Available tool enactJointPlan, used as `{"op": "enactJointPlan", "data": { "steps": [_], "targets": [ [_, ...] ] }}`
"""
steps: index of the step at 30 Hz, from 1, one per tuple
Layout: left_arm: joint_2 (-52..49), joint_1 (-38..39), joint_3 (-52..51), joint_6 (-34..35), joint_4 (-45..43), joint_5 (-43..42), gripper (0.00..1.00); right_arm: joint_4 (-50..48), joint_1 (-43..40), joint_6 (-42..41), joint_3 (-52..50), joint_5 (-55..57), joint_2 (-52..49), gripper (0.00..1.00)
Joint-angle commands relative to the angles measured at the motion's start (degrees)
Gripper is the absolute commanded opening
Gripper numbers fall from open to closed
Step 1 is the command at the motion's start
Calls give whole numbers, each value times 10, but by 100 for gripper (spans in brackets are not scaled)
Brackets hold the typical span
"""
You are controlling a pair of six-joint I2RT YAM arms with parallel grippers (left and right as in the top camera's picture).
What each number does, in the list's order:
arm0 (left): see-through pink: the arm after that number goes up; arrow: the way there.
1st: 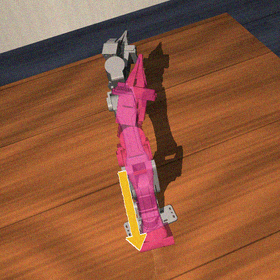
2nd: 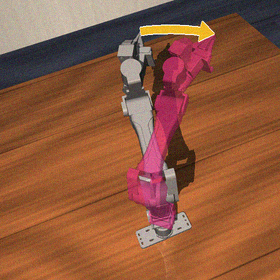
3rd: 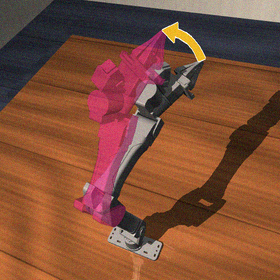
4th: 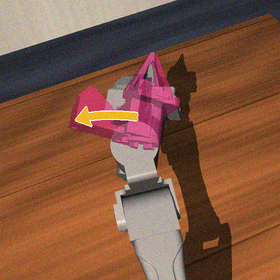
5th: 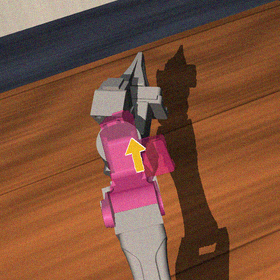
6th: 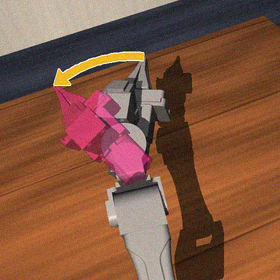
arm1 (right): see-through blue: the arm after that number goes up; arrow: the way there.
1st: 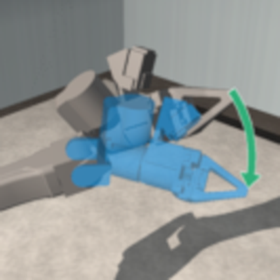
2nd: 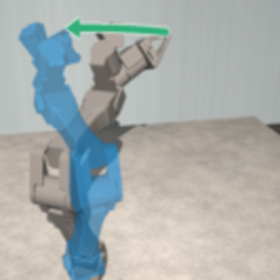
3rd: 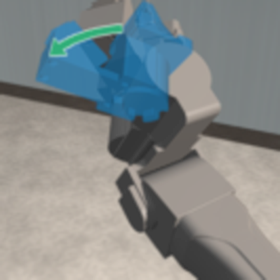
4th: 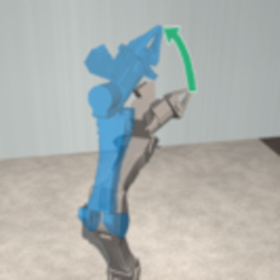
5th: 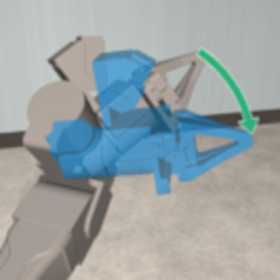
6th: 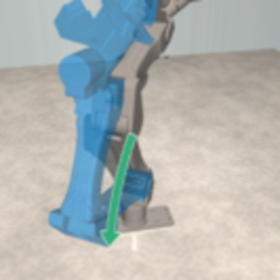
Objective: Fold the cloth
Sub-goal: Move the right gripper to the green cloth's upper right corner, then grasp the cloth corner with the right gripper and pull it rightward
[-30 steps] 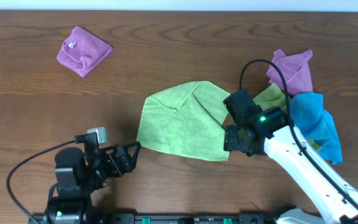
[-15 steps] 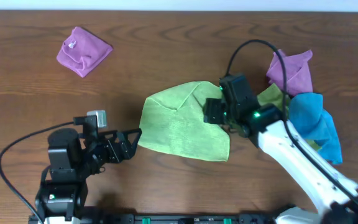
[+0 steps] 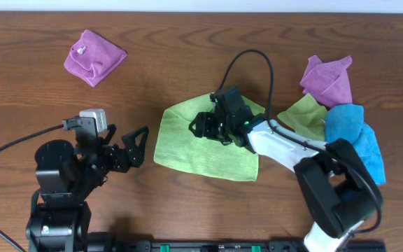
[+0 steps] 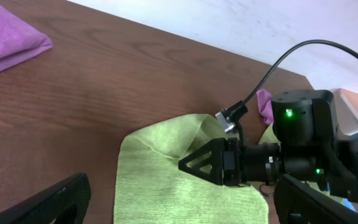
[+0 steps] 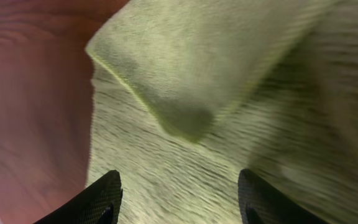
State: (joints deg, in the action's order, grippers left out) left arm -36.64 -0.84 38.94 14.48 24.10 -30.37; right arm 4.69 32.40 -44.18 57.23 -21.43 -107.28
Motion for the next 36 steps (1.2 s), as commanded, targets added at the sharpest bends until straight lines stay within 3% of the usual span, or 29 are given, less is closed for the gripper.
{"op": "enactJointPlan", "data": {
  "steps": [1,13,20,24,30,36],
  "targets": [
    [0,1,14,-17,2,14,95,-26,11,-47,1,-12,-17,59],
    [0,1,14,-17,1,26,95,-71,13,-77,1,1,-54,53],
    [0,1,14,-17,1,36,95,-71,12,-80,1,22,-53,55],
    [0,1,14,-17,1,38,95,-71,12,-130,1,37,-53,54],
    [0,1,14,-17,1,40,95,-70,12,-219,1,52,-53,41],
    [0,1,14,-17,1,40,95,-70,12,-265,1,76,-53,41]
  ]
}}
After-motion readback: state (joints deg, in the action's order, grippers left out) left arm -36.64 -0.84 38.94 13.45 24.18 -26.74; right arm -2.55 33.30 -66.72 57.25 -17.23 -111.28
